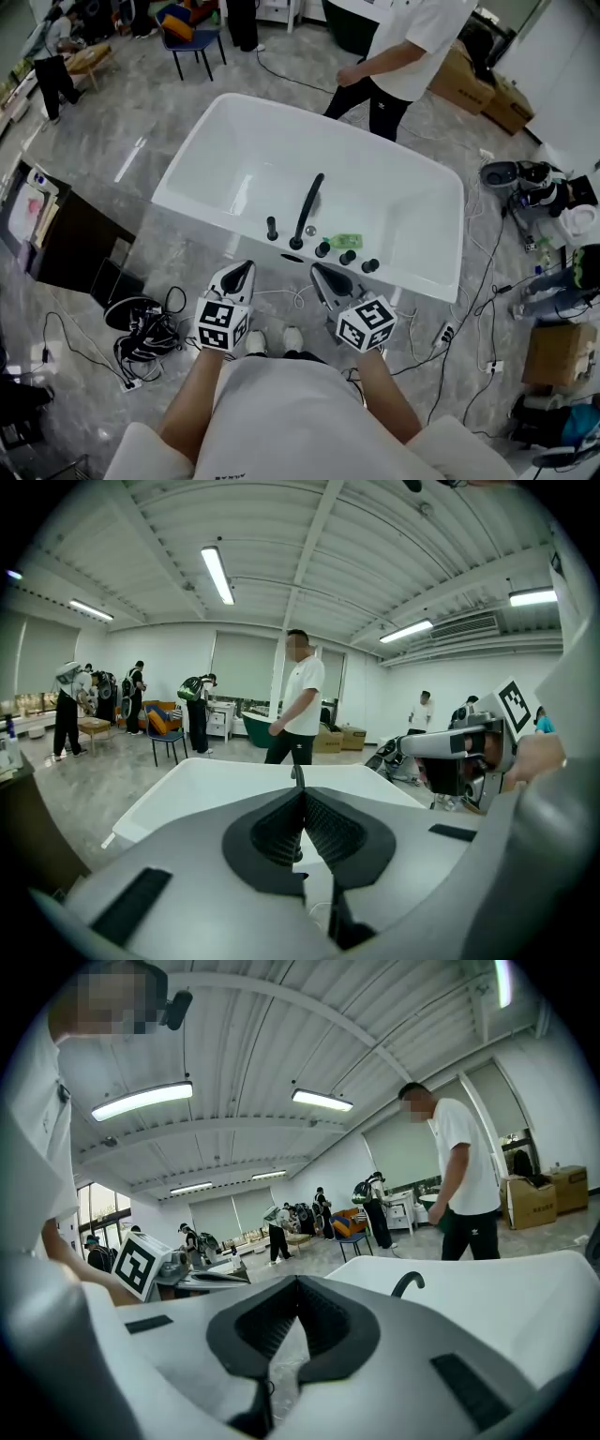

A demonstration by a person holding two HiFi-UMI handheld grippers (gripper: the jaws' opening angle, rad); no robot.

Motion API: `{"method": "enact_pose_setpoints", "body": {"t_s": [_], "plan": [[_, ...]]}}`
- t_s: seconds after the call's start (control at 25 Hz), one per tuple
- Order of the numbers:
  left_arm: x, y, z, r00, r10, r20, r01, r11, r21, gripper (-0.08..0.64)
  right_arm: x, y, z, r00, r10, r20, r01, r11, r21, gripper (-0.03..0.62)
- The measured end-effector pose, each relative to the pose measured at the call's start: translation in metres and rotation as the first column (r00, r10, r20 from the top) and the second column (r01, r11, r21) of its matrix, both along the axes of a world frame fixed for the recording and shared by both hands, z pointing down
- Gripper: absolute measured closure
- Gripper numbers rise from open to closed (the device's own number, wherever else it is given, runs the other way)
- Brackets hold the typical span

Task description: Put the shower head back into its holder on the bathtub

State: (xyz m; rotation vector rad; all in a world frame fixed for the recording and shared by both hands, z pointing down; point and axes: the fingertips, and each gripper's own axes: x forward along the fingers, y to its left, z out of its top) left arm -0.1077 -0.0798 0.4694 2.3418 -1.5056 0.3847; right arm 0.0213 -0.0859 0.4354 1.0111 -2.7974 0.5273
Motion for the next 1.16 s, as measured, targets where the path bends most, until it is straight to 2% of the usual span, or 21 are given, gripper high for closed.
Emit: {"method": "enact_pose_setpoints", "body": {"t_s": [0.36,0.72,0.84,1.16], "plan": [[-0.023,0.016,-0.010,0.999,0.051,-0.004,-0.051,0.998,0.020,0.551,-0.005,0.011,-0.010,0.999,0.051,-0.016,-0.050,0.999,0.016,0.577],[-0.032,0.000,-0.025,0.999,0.032,-0.018,-0.031,0.997,0.071,0.551,-0.001,-0.003,-0.028,0.995,0.101,-0.010,-0.101,0.992,0.070,0.577],[-0.031,-0.008,-0.028,0.999,0.035,0.006,-0.035,0.996,0.081,0.551,0.002,-0.009,-0.032,0.993,0.113,-0.011,-0.112,0.990,0.083,0.577],[-0.022,-0.024,-0.043,0.999,0.042,-0.014,-0.040,0.992,0.123,0.551,0.010,-0.023,-0.047,0.992,0.130,0.001,-0.129,0.984,0.121,0.577]]}}
